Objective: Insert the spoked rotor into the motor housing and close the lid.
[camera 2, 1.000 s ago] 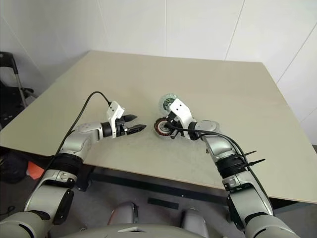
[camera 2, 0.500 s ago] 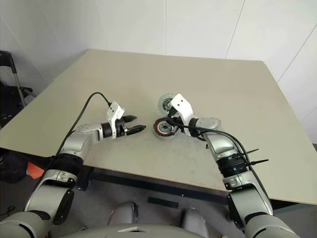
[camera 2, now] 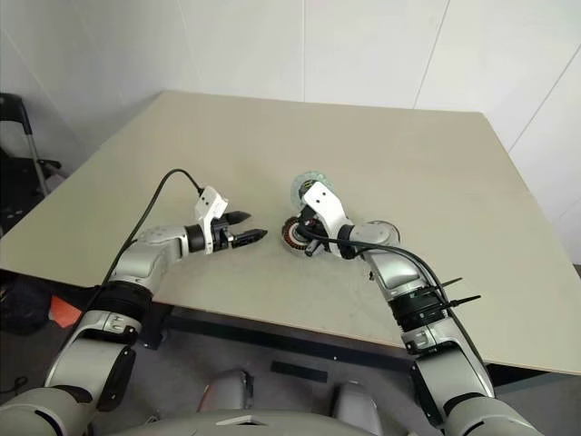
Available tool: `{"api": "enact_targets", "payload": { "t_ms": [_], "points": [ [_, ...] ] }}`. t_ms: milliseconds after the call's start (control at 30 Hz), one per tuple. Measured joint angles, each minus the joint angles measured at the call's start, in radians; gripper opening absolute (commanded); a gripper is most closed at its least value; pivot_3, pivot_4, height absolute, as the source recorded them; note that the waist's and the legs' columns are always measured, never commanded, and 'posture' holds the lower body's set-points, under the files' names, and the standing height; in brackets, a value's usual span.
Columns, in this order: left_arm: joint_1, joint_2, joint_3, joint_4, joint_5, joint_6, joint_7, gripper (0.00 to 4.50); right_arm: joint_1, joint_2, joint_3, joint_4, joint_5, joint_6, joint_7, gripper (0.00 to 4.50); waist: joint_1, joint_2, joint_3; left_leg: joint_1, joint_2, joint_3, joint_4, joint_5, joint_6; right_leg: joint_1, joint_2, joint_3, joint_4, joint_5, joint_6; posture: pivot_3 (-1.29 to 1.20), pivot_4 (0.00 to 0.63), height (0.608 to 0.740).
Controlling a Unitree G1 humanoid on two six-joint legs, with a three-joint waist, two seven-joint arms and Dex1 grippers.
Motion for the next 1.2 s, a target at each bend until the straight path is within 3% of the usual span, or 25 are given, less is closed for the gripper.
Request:
{"api": "enact_targets", "payload": {
  "t_ms": [433,800,1200],
  "points": [
    [-0.005,-0.002,0.000,0.008,0.002,0.000,0.000,4.33,0.002,-0.021,-0.011,-0.109,0.020,0.046,0.022,0.02,-0.001,0.000,0.000,0.000,0.000,0.000,-0.001,0.000,0.000,-0.001,0.000,0.000,0.000,0.000,0.000,0.00,0.000,0.740],
    [-0.004,-0.001,0.000,0.001,0.006,0.001,0.000,4.33,0.018,0.032,-0.019,0.051,0.019,-0.058,0.000,0.02,-0.002,0.000,0.000,0.002,0.000,0.000,0.000,0.000,0.000,0.002,0.000,0.000,0.000,0.000,0.000,0.00,0.000,0.740],
    [0.000,-0.006,0.000,-0.006,0.006,0.001,0.001,4.33,0.057,-0.036,-0.099,-0.227,0.155,0.068,0.077,0.02,-0.001,0.000,0.000,0.001,0.000,0.000,-0.001,0.000,0.000,0.000,0.000,0.000,0.000,0.000,0.000,0.00,0.000,0.740]
  ]
}}
